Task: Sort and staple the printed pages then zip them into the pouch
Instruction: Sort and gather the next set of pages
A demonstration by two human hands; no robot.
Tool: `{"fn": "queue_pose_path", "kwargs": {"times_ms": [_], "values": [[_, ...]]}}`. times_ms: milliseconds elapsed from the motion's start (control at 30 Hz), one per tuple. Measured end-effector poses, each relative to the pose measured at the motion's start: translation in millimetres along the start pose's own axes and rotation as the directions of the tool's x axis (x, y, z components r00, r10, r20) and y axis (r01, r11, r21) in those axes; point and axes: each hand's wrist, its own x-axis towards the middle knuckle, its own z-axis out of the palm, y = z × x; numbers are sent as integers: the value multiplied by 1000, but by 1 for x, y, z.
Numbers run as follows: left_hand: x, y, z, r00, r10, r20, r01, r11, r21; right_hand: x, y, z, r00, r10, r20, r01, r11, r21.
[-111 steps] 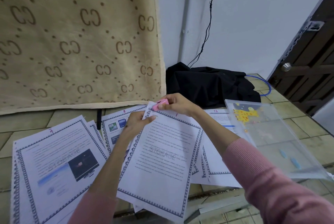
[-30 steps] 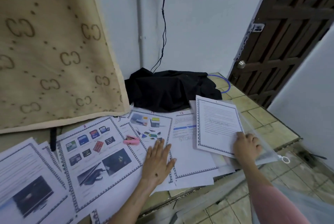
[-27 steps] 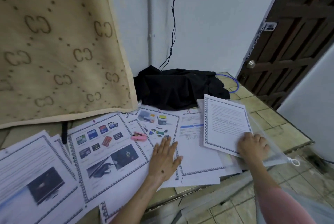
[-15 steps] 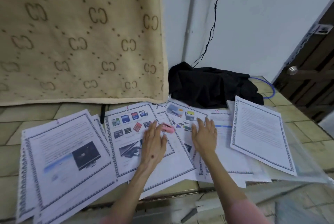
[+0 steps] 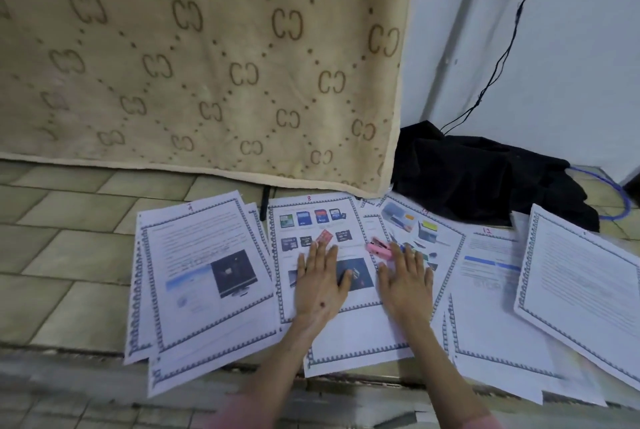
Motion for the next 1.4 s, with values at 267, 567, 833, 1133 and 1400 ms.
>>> {"fn": "queue_pose_path", "kwargs": {"times_ms": [267,567,833,1133,1400], "values": [[-2,-2,-2,999,11,-30,-13,999,-47,-1,0,3,993,32,-112,-28,999,38],[-2,-4,-6,1000,26,-15,-28,994,-106,0,-2,5,991,59,-122,-55,998,35],[-2,-3,-15,991,8,136,8,993,-115,-1,-4,1,992,61,-107,-54,996,65],[-22,-121,-81,723,-687,-65,656,714,-247,1,-6,7,890,-351,-292,282,926,-252],[-33,-158,-93,674,-738,-32,715,663,-222,-5,-56,6,914,-358,-193,298,912,-281]]}}
